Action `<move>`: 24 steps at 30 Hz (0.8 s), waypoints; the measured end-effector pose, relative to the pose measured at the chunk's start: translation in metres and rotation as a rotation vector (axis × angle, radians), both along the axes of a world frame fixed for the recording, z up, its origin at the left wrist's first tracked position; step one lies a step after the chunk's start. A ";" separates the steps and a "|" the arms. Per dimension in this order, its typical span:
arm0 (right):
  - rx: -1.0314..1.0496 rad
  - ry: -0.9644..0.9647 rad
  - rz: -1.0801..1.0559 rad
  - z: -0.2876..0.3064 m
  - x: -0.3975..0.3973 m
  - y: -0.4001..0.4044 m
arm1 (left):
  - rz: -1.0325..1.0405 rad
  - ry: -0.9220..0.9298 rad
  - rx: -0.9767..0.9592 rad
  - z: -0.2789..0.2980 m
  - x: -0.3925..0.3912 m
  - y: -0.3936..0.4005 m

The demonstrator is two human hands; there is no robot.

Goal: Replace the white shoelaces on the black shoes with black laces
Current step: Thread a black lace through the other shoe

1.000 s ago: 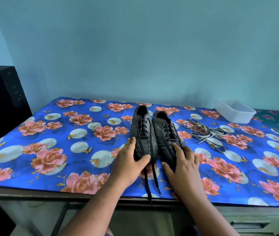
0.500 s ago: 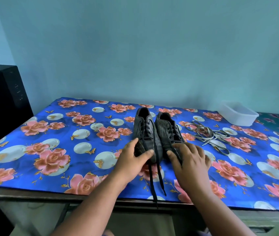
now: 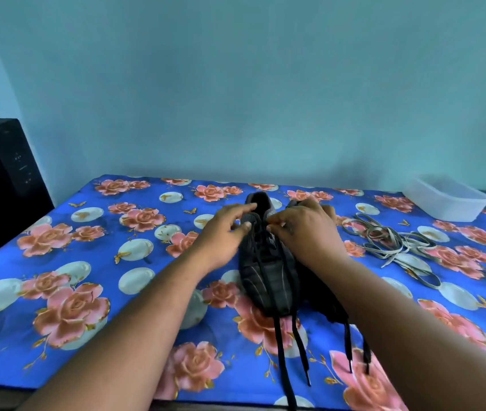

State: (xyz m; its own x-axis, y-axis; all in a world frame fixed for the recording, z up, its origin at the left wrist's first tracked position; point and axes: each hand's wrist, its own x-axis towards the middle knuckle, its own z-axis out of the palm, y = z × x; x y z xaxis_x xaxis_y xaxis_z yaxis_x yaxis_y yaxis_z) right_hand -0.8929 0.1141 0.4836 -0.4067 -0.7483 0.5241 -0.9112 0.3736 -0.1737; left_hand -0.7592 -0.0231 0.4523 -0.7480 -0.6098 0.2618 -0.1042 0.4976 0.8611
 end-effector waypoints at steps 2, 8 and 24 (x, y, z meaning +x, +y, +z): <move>0.002 0.015 0.057 0.000 -0.010 -0.005 | -0.015 0.008 0.060 0.000 -0.007 -0.014; 0.014 0.148 0.270 -0.003 -0.024 -0.010 | -0.072 0.040 -0.019 -0.005 -0.010 -0.027; -0.005 -0.253 0.431 -0.005 -0.043 0.003 | -0.085 0.066 -0.123 -0.017 -0.013 -0.030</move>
